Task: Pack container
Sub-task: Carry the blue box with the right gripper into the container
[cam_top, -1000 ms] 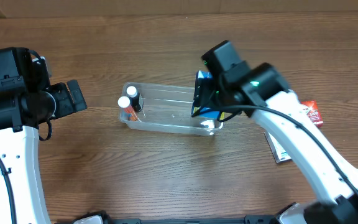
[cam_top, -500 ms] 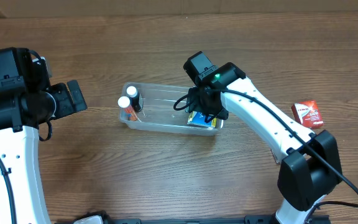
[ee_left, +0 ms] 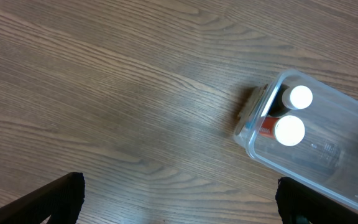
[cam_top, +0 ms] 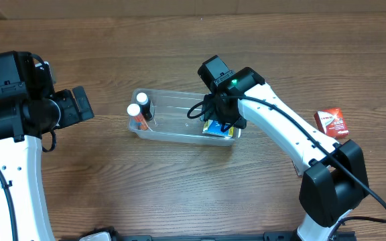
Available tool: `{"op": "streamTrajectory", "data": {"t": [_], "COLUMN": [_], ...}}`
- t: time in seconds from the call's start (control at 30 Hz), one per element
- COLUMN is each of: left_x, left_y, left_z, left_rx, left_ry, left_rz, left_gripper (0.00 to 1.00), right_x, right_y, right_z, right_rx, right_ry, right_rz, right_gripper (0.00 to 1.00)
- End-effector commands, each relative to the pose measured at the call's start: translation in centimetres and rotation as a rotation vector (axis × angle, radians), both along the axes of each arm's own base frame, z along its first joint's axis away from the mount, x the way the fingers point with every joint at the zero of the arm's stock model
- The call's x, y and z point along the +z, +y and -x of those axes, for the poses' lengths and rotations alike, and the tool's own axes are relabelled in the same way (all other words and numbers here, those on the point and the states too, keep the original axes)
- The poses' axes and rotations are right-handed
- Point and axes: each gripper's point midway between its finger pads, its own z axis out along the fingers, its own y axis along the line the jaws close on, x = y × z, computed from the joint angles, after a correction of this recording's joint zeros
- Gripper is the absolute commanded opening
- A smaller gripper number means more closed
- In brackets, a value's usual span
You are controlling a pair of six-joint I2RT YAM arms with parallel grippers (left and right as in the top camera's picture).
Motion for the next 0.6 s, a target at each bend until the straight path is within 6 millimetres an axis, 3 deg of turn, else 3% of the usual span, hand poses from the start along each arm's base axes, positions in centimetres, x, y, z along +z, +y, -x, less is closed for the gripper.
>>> {"op": "streamTrajectory", "data": {"t": [0.0, 0.57], "left_x": [-0.11, -0.11], "left_y": [-0.17, -0.16], "left_z": [0.1, 0.09], "left_rx": [-0.001, -0.001], "left_ry": [0.006, 0.006], "left_rz": [0.01, 0.009], "left_gripper": [1.0, 1.0], "right_x": [0.16, -0.36], "right_y": [-0.34, -0.88], "right_z": [-0.41, -0.22], "right_rx": [-0.01, -0.013], "right_ry": [-0.023, -0.02], "right_rz": [0.019, 0.046], "right_gripper": [0.6, 0.59]}}
